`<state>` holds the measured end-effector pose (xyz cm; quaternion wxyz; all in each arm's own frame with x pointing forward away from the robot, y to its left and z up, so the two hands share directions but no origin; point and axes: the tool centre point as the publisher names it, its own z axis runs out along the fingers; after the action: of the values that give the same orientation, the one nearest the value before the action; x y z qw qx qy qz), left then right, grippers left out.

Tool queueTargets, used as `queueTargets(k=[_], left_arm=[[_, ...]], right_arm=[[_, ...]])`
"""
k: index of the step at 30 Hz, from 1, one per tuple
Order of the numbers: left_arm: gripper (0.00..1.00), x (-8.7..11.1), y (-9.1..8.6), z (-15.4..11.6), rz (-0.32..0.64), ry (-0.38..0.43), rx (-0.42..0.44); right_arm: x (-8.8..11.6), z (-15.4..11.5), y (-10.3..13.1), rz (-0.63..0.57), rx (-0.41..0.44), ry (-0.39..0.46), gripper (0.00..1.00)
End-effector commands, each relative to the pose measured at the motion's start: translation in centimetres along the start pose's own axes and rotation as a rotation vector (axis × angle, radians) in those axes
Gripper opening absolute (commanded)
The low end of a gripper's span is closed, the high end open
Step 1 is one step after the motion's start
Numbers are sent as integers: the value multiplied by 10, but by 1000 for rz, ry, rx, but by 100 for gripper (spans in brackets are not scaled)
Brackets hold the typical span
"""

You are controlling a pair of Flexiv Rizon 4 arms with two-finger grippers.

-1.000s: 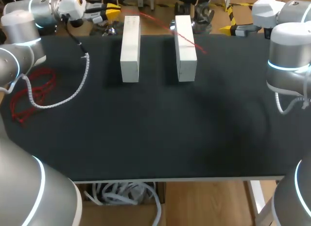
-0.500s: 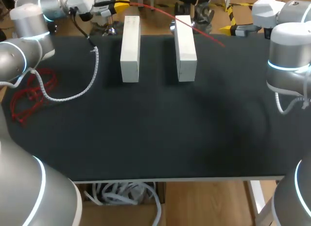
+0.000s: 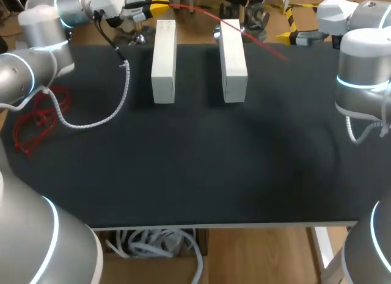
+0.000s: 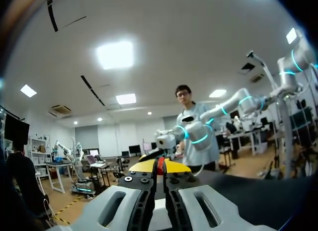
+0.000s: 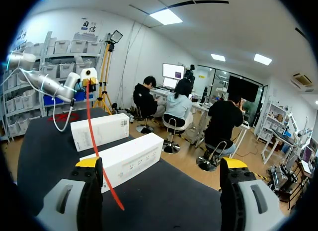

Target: Grab the tape and strap the tape.

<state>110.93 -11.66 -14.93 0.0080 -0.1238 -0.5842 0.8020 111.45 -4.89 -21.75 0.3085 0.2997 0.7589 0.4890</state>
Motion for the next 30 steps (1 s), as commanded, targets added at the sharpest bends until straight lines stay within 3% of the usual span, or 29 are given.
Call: queueTargets(k=[1,18,23,30], left_arm=[[0,10,-3,3,5,-115,-9],[0,8,-3,4,15,-112,-3],[0,8,-9,14,-15,-111,-14],[0,22,-8,35,-68,-141,-31]], right_arm=[[0,0,0,0,2,1,100],[0,0,0,0,2,1,100],[0,0,0,0,2,1,100],[0,0,0,0,2,1,100]])
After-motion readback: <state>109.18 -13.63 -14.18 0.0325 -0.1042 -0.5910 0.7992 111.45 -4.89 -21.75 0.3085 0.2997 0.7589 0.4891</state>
